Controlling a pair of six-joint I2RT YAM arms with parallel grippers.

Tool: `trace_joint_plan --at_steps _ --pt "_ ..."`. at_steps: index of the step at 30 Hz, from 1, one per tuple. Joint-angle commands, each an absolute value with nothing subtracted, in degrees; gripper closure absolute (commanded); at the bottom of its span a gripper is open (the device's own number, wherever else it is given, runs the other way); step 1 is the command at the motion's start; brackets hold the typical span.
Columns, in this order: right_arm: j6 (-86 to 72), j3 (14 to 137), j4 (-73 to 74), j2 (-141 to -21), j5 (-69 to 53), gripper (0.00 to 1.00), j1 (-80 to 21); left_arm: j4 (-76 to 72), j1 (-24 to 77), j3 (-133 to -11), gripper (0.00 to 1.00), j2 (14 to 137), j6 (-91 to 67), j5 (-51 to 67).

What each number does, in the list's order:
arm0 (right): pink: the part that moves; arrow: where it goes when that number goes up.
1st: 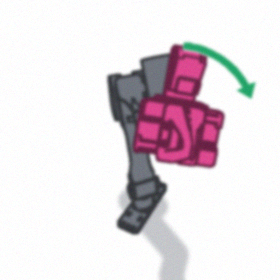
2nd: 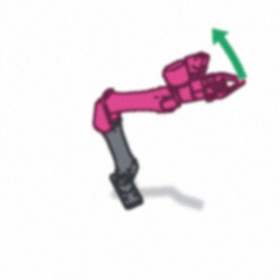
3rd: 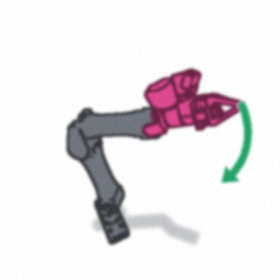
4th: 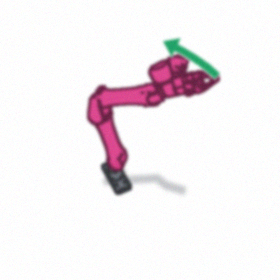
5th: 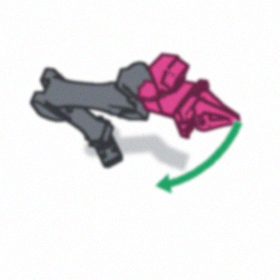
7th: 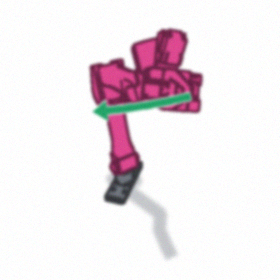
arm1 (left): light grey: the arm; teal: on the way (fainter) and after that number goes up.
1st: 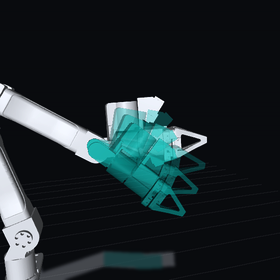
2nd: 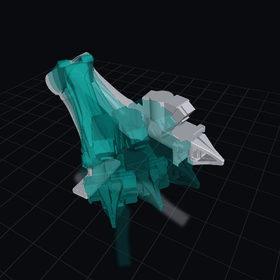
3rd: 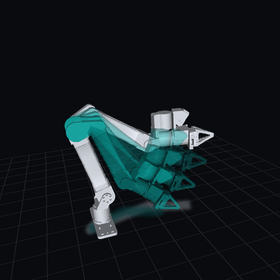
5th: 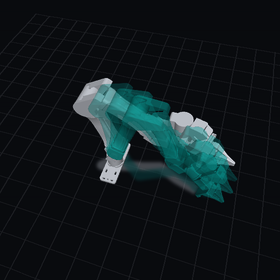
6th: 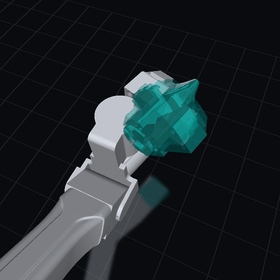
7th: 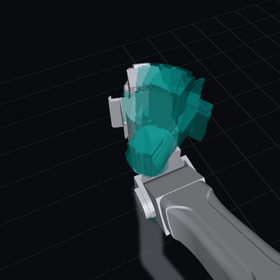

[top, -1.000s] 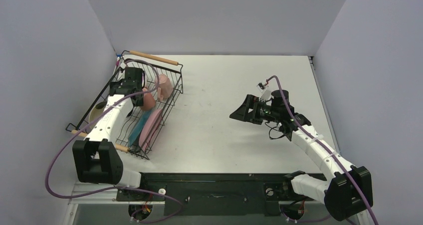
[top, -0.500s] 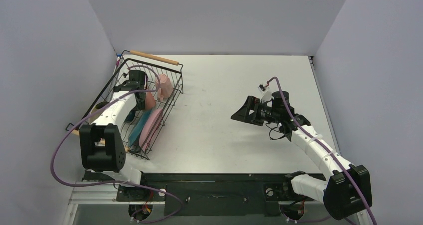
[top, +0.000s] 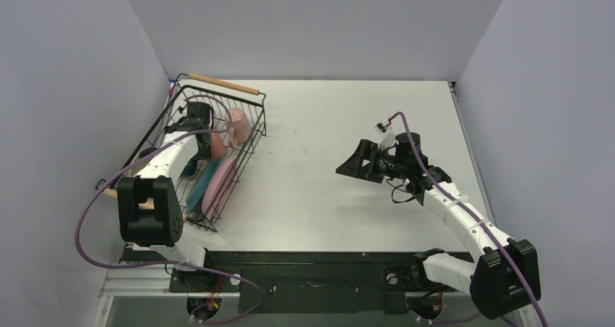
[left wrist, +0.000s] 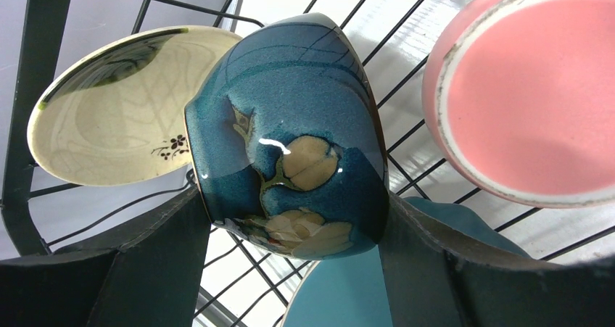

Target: Load the mixed dishes into the dish rack

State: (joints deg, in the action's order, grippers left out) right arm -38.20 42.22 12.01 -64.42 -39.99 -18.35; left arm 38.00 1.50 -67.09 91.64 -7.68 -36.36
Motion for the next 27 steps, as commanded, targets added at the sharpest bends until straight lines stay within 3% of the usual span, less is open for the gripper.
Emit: trace_joint_plan --at_steps 1,5,16,27 --pt "-37.8 42.0 8.7 -64.6 -41.0 0.19 -17.9 34.7 0.7 -67.5 0.56 91.3 -8.3 -38.2" --pt "-37.8 42.2 8.8 -64.8 -41.1 0.19 -17.9 34.8 0.7 -67.7 0.43 91.3 -7.9 -38.0" --pt "-38.0 41.9 8.6 -64.8 -41.2 0.19 -17.9 34.3 0.7 -67.2 0.21 90.8 -7.0 -37.7" --pt "-38.3 41.4 7.9 -65.1 -41.5 0.19 -17.9 34.8 0.7 -67.5 0.14 90.6 -6.8 -35.9"
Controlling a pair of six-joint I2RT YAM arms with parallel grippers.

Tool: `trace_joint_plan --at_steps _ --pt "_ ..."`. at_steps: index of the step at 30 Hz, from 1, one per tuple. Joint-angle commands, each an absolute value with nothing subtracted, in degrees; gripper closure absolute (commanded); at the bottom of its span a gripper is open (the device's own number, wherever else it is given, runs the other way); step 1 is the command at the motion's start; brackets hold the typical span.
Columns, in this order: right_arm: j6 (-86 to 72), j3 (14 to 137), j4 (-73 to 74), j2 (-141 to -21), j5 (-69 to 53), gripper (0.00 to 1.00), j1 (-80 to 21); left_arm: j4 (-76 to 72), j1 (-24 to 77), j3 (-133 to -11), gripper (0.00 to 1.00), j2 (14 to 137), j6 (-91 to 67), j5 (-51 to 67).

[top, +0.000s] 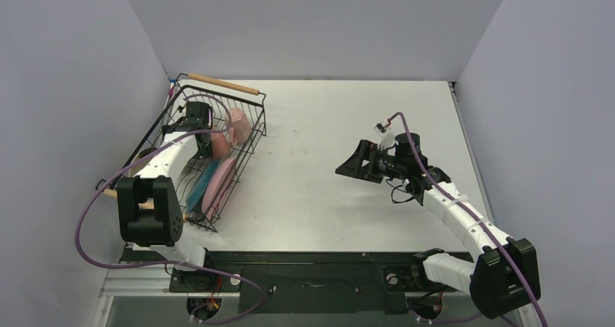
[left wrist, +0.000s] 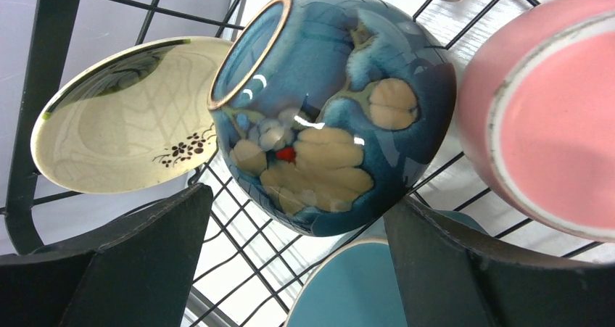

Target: Load the mixed dishes into the dish rack

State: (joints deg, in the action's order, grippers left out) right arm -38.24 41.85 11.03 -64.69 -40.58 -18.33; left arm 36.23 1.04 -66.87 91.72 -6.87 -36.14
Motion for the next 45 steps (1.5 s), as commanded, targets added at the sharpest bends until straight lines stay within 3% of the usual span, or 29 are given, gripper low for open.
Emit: trace_joint_plan --at_steps 1,23,31,35,41,45 --pt "-38.3 41.4 8.0 -65.1 -41.5 0.19 -17.9 34.9 0.7 -67.3 0.14 90.3 -6.8 -35.4" --pt "-40.0 41.6 6.7 -66.0 -42.1 0.19 -17.8 44.1 1.6 -68.0 0.08 76.9 -11.3 -29.5" --pt "-40.2 42.0 7.4 -65.8 -41.2 0.19 -17.8 38.7 1.5 -67.5 0.10 74.5 -13.6 -26.5" --pt "-40.3 42.1 7.7 -65.3 -40.8 0.19 -17.8 34.2 -1.3 -67.0 0.10 74.9 -17.3 -24.2" --pt "-40.6 42.0 7.7 -65.2 -40.4 0.19 -17.8 29.0 -8.6 -67.6 0.10 77.7 -26.4 -10.8" --pt "-40.6 42.0 7.8 -65.2 -40.5 0.19 -17.8 27.4 -12.5 -66.5 0.17 79.5 -30.0 -8.4"
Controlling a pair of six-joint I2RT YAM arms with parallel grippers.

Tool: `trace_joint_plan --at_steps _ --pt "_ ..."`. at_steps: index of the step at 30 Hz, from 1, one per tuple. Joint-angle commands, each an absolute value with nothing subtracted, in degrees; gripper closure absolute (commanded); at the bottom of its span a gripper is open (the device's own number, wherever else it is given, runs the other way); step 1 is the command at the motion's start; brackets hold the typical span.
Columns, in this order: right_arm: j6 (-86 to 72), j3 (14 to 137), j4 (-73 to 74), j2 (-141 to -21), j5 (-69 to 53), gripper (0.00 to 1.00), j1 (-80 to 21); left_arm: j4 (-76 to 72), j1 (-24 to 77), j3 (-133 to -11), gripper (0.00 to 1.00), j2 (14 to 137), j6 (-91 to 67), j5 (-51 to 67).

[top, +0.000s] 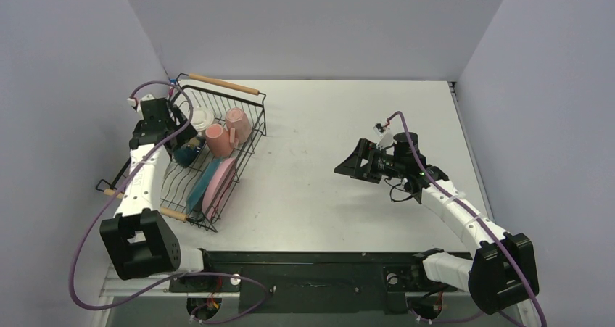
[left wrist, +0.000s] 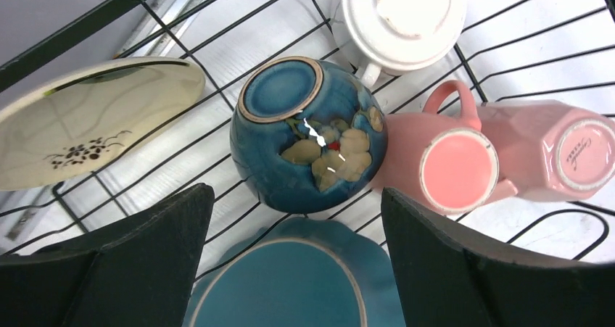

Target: Load the mixed dishes into the dish rack

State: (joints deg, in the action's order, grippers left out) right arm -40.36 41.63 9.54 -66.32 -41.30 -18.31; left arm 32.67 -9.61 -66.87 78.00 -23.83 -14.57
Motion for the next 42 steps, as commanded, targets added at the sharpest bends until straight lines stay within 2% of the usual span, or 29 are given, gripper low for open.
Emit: trace_joint_plan --at_steps 1,6,9,11,18,25,37,42 --pt "-40.5 42.0 7.8 -65.2 -40.4 0.19 -17.9 26.4 -13.1 -65.6 0.19 79.6 -30.4 -7.7" --pt "-40.4 42.0 7.6 -65.6 -40.5 0.19 -17.9 21.4 -17.6 -62.3 0.17 80.2 -31.5 -1.2" --pt "-40.6 42.0 7.3 -65.9 -40.6 0.19 -17.9 21.6 -17.8 -63.1 0.23 82.0 -27.5 -2.0" --pt "-40.6 42.0 7.1 -66.0 -40.7 0.19 -17.8 22.8 -17.4 -63.7 0.24 83.0 -27.2 -3.1" --pt "-40.8 41.4 6.5 -66.4 -40.9 0.19 -17.8 20.5 -15.4 -60.3 0.10 83.9 -27.4 -5.2" --pt "-41.0 41.8 6.1 -67.0 -41.2 0.19 -17.6 20.3 -10.7 -60.5 0.10 86.5 -25.0 -13.4" --pt "-41.0 41.7 5.5 -67.9 -41.7 0.19 -17.1 19.6 -9.3 -60.7 0.14 87.9 -21.3 -16.2" --pt "-40.9 41.7 5.6 -68.1 -41.7 0.19 -17.0 19.4 -8.8 -59.0 0.11 85.7 -19.2 -17.0"
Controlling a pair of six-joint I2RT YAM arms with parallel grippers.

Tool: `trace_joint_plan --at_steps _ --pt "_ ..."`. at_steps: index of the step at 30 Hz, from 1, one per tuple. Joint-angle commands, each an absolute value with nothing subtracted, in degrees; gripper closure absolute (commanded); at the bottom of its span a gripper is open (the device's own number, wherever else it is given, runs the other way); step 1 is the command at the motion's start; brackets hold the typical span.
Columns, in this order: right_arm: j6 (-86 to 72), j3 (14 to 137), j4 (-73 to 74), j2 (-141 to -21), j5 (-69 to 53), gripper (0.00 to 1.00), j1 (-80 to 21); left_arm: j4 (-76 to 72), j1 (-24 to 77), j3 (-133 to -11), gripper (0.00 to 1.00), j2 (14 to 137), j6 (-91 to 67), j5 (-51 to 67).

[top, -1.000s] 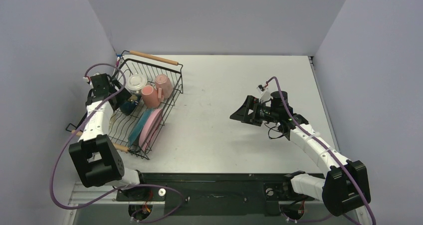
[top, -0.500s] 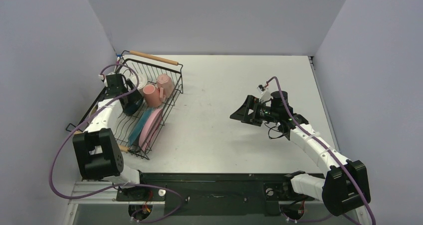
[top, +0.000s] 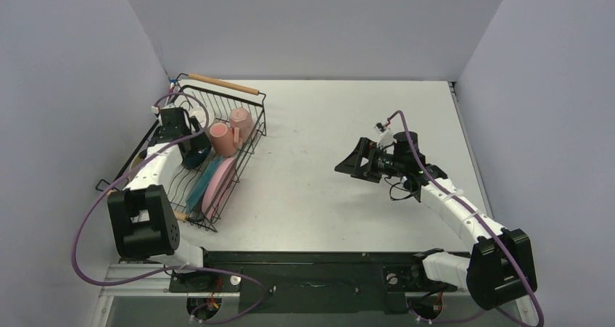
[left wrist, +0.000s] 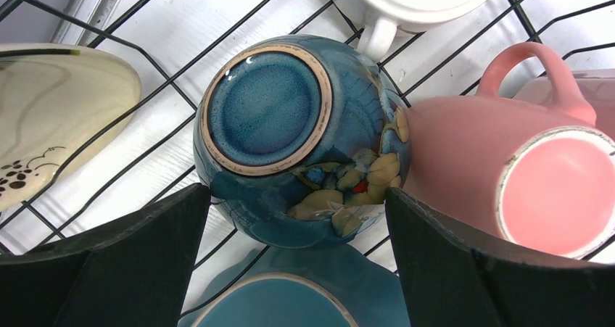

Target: Load the mixed dishes into the dish rack

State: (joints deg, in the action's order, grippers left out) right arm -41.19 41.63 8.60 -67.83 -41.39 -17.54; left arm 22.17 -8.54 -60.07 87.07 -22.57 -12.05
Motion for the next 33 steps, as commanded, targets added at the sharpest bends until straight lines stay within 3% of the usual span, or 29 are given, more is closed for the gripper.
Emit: trace_joint_plan --at_steps 1,5,17,33 --pt "-40.9 41.7 5.5 -68.1 -41.7 0.19 -17.0 18.9 -8.8 -58.2 0.09 84.7 -19.0 -16.8" --pt "-41.0 41.7 5.6 -68.2 -41.9 0.19 -17.0 18.7 -8.7 -56.8 0.04 80.6 -18.3 -16.4" --pt "-39.7 43.4 8.8 -67.4 -40.5 0.19 -17.0 19.6 -8.6 -57.4 0.03 67.2 -19.1 -9.9" --pt "-30.0 55.8 29.9 -55.2 -18.8 0.18 -16.8 18.6 0.4 -69.0 0.03 51.7 -16.3 5.8"
